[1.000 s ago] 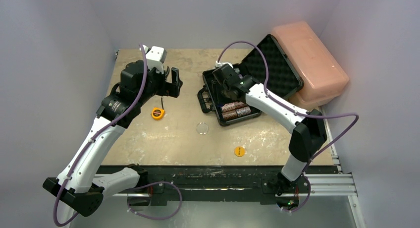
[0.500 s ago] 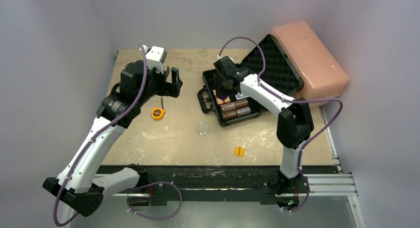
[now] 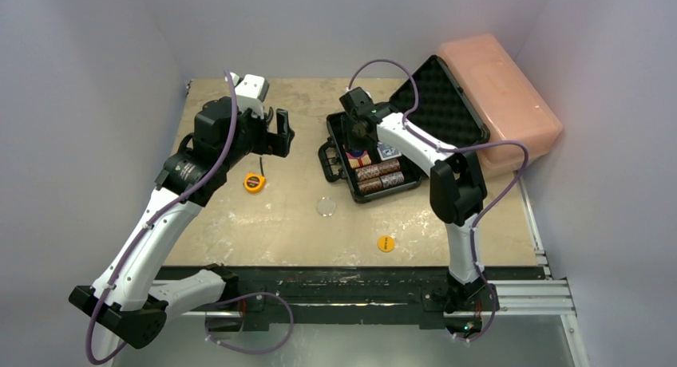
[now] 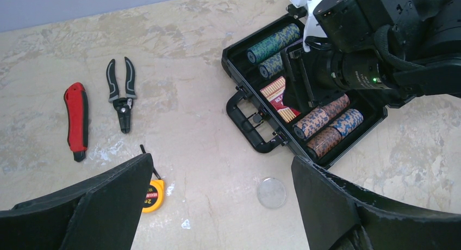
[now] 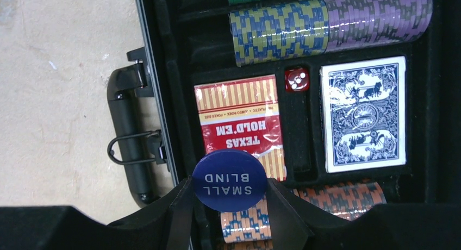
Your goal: Pack up texas hold em set
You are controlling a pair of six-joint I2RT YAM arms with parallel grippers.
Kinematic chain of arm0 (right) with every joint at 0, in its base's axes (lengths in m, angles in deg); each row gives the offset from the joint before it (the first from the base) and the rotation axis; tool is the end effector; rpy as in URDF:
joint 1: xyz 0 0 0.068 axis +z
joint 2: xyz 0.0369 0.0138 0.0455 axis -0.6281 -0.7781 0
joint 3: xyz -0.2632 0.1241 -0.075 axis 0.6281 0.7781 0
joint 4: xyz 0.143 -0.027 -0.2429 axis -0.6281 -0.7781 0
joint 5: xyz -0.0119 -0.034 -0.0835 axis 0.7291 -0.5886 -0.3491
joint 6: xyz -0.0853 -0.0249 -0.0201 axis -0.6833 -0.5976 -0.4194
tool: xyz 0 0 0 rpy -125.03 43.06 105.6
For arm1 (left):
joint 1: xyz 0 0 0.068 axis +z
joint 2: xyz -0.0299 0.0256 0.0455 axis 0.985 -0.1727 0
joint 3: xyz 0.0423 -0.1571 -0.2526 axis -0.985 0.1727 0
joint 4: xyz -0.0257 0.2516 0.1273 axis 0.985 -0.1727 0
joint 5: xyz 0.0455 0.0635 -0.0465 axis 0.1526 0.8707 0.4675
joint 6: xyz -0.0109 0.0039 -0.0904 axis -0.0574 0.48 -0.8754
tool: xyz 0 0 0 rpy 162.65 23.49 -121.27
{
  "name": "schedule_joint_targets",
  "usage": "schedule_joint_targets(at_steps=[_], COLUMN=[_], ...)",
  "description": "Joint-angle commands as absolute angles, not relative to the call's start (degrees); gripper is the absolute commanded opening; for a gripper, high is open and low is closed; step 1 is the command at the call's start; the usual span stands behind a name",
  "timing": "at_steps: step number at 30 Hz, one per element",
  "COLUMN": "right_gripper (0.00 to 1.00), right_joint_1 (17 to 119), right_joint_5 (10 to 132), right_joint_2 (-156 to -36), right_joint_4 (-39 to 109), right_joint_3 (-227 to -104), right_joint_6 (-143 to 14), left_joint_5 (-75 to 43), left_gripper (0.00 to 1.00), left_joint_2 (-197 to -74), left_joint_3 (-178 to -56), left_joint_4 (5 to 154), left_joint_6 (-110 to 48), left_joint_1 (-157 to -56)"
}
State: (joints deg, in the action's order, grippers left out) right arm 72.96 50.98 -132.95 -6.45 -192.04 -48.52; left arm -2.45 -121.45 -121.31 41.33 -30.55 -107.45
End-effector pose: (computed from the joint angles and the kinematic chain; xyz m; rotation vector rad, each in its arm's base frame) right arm 0.4357 0.2733 0.2267 -0.1682 2.5412 0.1065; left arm 0.2435 -0.1173 0.4423 0.2157 1.9386 -0.3501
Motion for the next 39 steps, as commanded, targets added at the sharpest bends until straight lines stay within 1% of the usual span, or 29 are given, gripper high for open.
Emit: schedule_joint_targets(at_steps=[1,21,29,32,33,38,39], right_gripper=[0.38,0.39,0.41,0.46,0.50,0.74,0.77], right_joint_1=[72.36,71.37,71.43,71.36,71.39,71.39,71.36], right_joint_5=[50.83,50.79,51.22,51.56,51.68,51.63,51.59], right_joint_2=[-133.93,-136.49,-137.48,-137.80,-137.87,-138.44,-138.37], right_joint_4=[-6.28,-6.11,-5.86,-5.48,-5.27,-5.01,-4.86], right_joint_3=[-195.34,-196.32,-196.87,-196.87,-196.87,-197.14,-196.95], right_joint_6=[-49.32,-49.47,-49.42,-49.33,-49.37,-49.16,-49.09], left_joint_5=[-2.92,-3.09,-3.09,-3.09,-3.09,-3.09,-3.09], left_gripper=[1.00,1.00,1.00,1.00,1.00,1.00,1.00], left_joint_2=[-121.09,-121.17,-121.17,-121.17,-121.22,-121.24,-121.24], left_joint_3=[-122.35,-122.43,-122.52,-122.52,-122.52,-122.52,-122.52], left_joint_4=[41.82,41.77,41.75,41.66,41.68,41.68,41.70], left_joint_6=[-29.48,-29.36,-29.30,-29.28,-29.26,-29.18,-29.20], left_joint_1=[-107.30,-107.30,-107.30,-107.30,-107.30,-107.30,-107.28])
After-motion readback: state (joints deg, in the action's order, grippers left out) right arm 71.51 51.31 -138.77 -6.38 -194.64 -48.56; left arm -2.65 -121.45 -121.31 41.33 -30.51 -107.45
